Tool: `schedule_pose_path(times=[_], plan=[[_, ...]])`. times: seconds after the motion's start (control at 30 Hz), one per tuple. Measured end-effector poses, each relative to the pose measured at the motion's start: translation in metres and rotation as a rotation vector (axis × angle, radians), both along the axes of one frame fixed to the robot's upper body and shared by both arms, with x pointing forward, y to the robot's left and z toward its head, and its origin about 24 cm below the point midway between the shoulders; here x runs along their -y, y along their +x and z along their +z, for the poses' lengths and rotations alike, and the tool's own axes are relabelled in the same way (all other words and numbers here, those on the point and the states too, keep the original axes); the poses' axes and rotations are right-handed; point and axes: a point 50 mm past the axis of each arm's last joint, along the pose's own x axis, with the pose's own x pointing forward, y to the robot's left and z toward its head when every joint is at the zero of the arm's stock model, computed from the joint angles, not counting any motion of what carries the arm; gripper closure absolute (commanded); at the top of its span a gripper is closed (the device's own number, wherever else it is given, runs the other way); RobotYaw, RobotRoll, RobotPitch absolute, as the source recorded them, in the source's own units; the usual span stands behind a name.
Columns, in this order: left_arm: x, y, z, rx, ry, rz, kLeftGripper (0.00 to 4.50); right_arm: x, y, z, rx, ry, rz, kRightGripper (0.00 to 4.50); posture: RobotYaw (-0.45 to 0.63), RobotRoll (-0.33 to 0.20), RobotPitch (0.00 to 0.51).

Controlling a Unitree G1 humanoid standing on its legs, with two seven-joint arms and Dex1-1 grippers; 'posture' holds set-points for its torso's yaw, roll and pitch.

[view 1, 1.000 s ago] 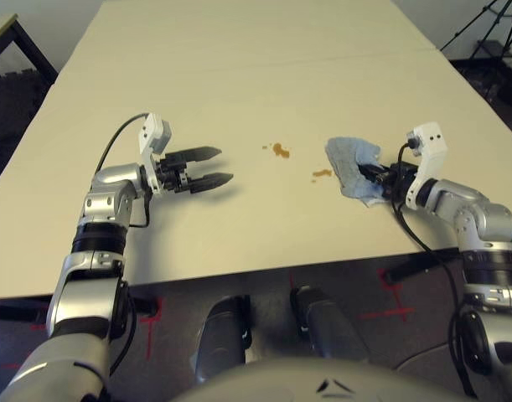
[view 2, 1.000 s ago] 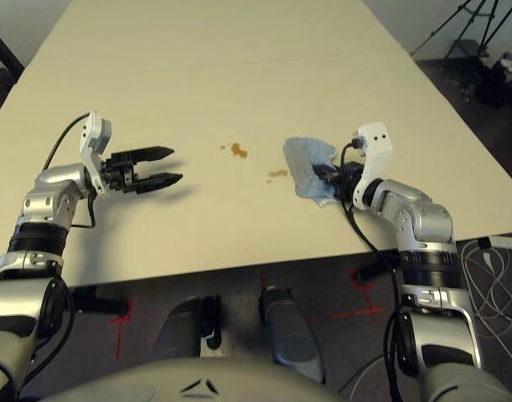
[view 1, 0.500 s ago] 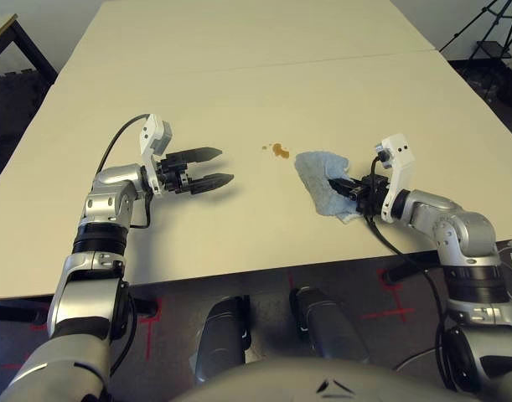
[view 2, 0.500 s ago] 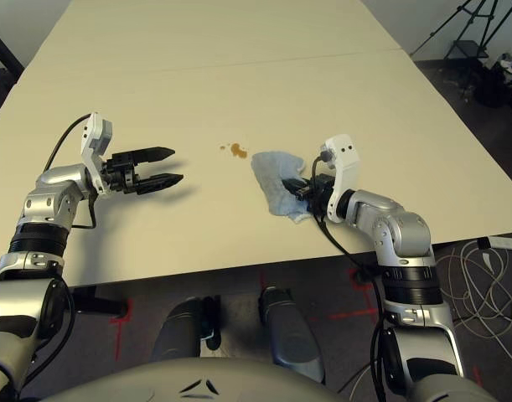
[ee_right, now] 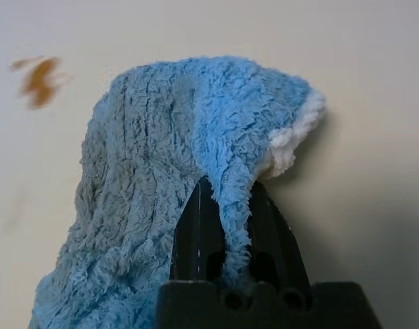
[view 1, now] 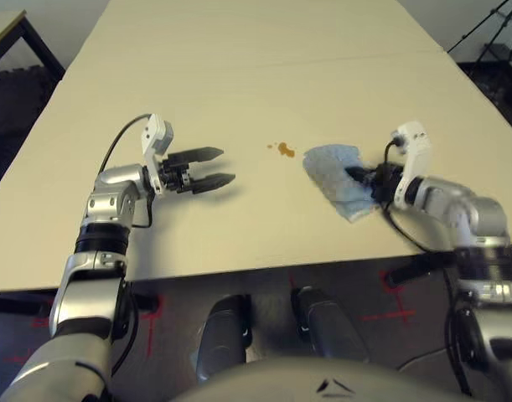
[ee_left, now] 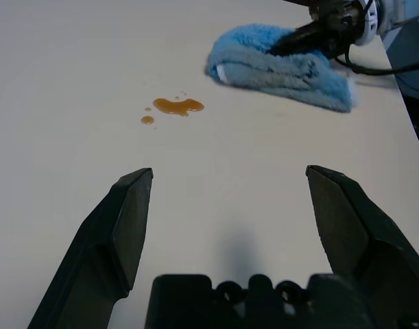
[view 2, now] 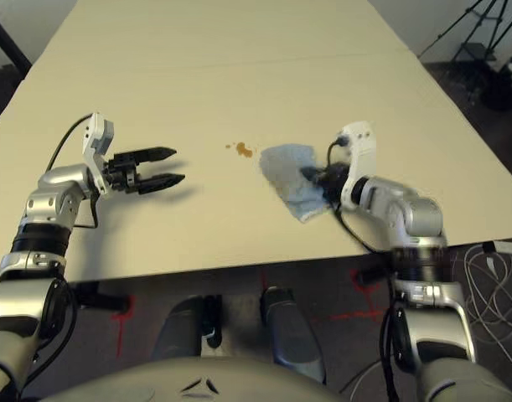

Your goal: Wipe the water off the table with a rag.

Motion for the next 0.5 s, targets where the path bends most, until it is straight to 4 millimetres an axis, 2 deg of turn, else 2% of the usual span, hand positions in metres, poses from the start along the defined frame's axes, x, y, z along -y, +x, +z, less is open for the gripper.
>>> schedule_pose_path(times=[0.1,0.2,0.3,0.5], plan=[[0.000,0.000,0.000,0.001,-0.001,-0.001,0.00,0.014,0.004,0.002,0.034,-0.006,-0.085,4.44,-0.33,0.000,0.131],[0.001,0.000,0.000,0.004,-0.002,-0.003,0.00,0.015,0.009,0.006,0.074,0.064,-0.154,4.44,-0.33,0.000,0.128],[0.001,0.001,-0.001,0.002,-0.004,0.000,0.00,-0.001,0.014,0.003,0.079,0.184,-0.172,4.44,-0.33,0.000,0.126],[-0.002,0.001,-0.001,0.017,0.014,-0.001,0.00,-0.047,0.021,-0.005,0.041,0.348,-0.144,4.44,-0.33,0.000,0.120]])
